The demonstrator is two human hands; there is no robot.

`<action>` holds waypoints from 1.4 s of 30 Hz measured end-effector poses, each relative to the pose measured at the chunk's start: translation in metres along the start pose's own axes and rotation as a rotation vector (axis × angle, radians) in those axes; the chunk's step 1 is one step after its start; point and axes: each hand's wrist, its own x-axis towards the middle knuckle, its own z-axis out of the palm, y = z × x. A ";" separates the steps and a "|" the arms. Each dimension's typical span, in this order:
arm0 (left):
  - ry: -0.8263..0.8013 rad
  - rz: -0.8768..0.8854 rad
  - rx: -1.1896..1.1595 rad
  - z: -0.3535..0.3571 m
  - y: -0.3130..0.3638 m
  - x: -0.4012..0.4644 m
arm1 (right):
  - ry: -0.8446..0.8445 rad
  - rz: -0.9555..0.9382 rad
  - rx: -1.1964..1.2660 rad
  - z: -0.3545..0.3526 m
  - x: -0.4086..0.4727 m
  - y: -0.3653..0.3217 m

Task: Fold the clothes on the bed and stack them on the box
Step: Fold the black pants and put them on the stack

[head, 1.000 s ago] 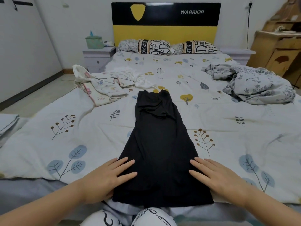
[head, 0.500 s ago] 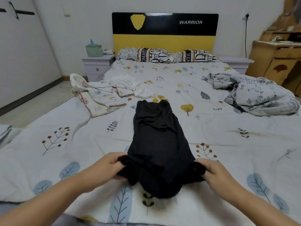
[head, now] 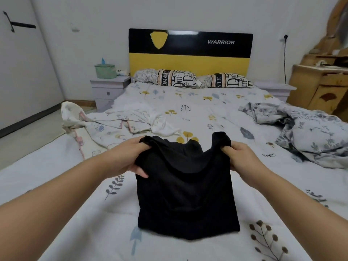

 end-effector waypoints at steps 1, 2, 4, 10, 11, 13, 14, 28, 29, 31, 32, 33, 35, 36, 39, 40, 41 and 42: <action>-0.017 -0.006 0.001 -0.002 0.005 0.015 | 0.001 0.022 0.033 0.001 0.016 -0.002; -0.040 -0.012 0.002 -0.004 0.010 0.032 | 0.002 0.043 0.071 0.002 0.031 -0.003; -0.092 -0.018 -0.012 -0.009 0.017 0.064 | -0.011 0.091 0.210 0.004 0.061 -0.004; -0.089 -0.074 -0.353 -0.027 0.012 0.148 | 0.026 0.216 0.605 0.020 0.144 0.012; -0.050 -0.108 -0.363 -0.027 0.002 0.162 | 0.038 0.255 0.596 0.024 0.157 0.022; 0.080 -0.189 -0.149 -0.023 -0.024 0.185 | 0.077 0.311 0.338 0.034 0.178 0.045; 0.161 -0.213 0.083 -0.020 -0.036 0.192 | 0.145 0.308 0.072 0.038 0.184 0.055; 0.008 0.172 1.282 0.031 -0.109 0.199 | -0.223 -0.111 -1.146 0.078 0.174 0.110; -0.006 0.155 1.272 0.030 -0.111 0.202 | -0.239 -0.086 -1.151 0.079 0.175 0.112; -0.032 0.144 1.275 0.029 -0.111 0.201 | -0.259 -0.074 -1.149 0.079 0.175 0.112; -0.029 0.155 1.263 0.030 -0.109 0.199 | -0.248 -0.093 -1.110 0.079 0.173 0.109; -0.003 0.181 1.240 0.030 -0.106 0.195 | -0.208 -0.131 -1.029 0.077 0.168 0.104; 0.128 0.282 1.148 0.029 -0.098 0.183 | -0.054 -0.240 -0.829 0.066 0.157 0.093; 0.206 0.356 1.082 0.024 -0.094 0.173 | 0.009 -0.291 -0.778 0.057 0.148 0.090; 0.192 0.650 1.053 -0.001 -0.099 0.137 | -0.006 -0.508 -0.926 0.020 0.112 0.099; 0.113 0.731 1.119 -0.011 -0.106 0.126 | -0.003 -0.641 -1.058 0.008 0.102 0.110; 0.018 0.770 1.203 -0.018 -0.113 0.115 | 0.000 -0.740 -1.187 -0.001 0.091 0.120; -0.078 0.751 1.279 -0.021 -0.118 0.104 | -0.034 -0.772 -1.287 -0.008 0.080 0.127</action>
